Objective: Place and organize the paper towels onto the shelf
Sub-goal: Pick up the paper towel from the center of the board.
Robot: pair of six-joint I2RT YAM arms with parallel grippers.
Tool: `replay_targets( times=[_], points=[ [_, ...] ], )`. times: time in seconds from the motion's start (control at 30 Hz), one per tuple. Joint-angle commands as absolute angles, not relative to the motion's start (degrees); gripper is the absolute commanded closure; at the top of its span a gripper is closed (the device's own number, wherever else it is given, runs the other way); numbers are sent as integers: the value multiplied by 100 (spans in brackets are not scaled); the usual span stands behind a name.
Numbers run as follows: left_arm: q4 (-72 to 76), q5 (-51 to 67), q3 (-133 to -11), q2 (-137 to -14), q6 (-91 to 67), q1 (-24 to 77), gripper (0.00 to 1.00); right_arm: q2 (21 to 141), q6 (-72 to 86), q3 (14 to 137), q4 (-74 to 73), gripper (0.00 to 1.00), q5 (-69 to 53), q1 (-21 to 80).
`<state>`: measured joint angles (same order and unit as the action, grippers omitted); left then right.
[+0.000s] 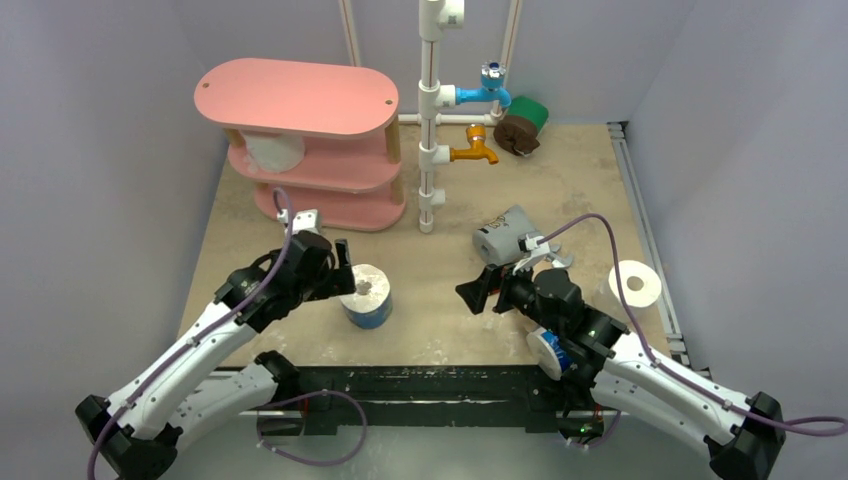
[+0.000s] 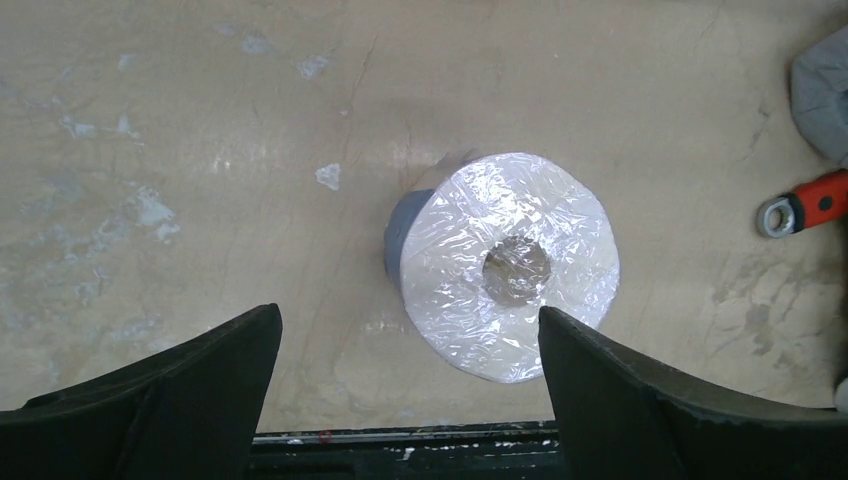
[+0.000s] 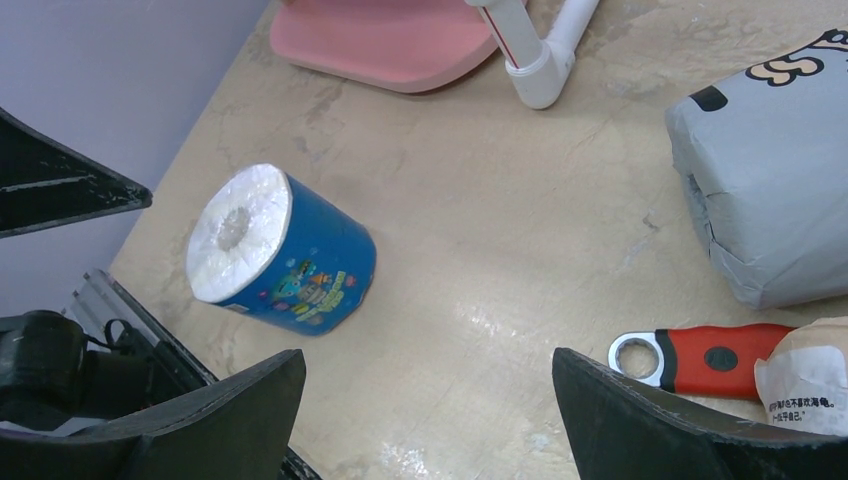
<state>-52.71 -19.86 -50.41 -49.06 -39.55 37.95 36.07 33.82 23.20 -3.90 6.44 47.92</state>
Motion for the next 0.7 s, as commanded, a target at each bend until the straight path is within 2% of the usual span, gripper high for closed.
replay_targets(
  times=[0.0,0.07,0.3,0.67],
  points=[
    [-5141,-1915,-4801,-4530,-5044,3753,0,3681,3322,2320,-247,4,611,4770],
    [-4852,-1539,-4620,-4507,-4802,3752,0,3673,3322,2321,-261,4,611,4772],
    [-5331,-1692,-4893,-5504,-4808,3712,16,3558,3332,2285,-304,4,633,4766],
    [-5317,-1475,-5230,-6045,-4037,3400,20,3501,3345,2276,-343,4,669,4772]
  ],
)
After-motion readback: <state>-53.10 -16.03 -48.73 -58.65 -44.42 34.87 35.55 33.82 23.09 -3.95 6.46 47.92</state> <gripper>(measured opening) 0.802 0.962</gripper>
